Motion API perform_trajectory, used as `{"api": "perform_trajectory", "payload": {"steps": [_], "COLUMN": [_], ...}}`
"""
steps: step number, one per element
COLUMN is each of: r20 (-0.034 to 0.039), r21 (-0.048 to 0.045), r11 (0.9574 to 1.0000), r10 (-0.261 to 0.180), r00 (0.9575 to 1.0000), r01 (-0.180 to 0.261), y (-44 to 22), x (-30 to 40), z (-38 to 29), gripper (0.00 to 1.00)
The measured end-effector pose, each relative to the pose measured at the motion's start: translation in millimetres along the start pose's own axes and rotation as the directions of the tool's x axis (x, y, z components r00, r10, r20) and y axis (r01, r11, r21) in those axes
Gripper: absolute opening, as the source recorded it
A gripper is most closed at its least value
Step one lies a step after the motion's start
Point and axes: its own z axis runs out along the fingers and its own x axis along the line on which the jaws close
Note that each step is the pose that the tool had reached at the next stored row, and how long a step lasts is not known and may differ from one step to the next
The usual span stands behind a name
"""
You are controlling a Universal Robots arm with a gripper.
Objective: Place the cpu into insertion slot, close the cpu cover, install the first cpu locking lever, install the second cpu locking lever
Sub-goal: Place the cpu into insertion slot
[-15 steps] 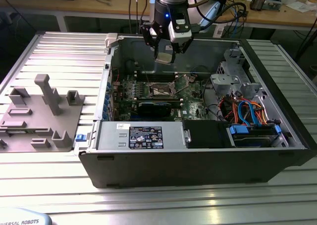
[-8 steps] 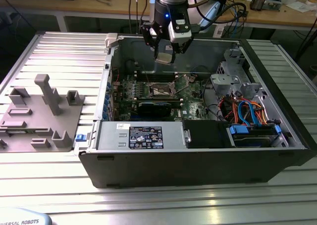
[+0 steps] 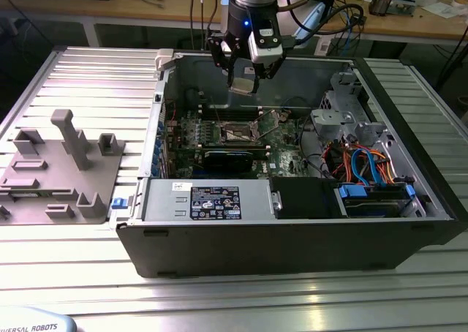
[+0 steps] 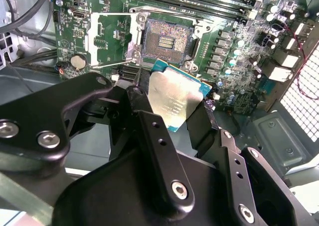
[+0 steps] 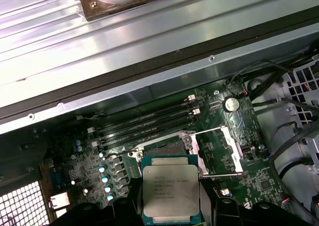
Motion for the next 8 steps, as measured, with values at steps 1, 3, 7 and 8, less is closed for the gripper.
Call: {"api": "perform_trajectory", "payload": {"steps": [1, 3, 7, 8], "r20": [0.0001, 0.0003, 0.0007, 0.0007], "r21": [0.0000, 0.0000, -0.0001, -0.0001], "r11": [1.0000, 1.0000, 1.0000, 1.0000], "r10": [0.001, 0.004, 0.008, 0.008], "r00": [1.0000, 1.0000, 1.0000, 1.0000], "r01": [-0.001, -0.004, -0.008, -0.008], "y": [0.0, 0.0, 0.0, 0.0], "x": [0.0, 0.0, 0.0, 0.0], "z": [0.0, 0.0, 0.0, 0.0], "gripper": [0.54, 0.54, 0.54, 0.54]}}
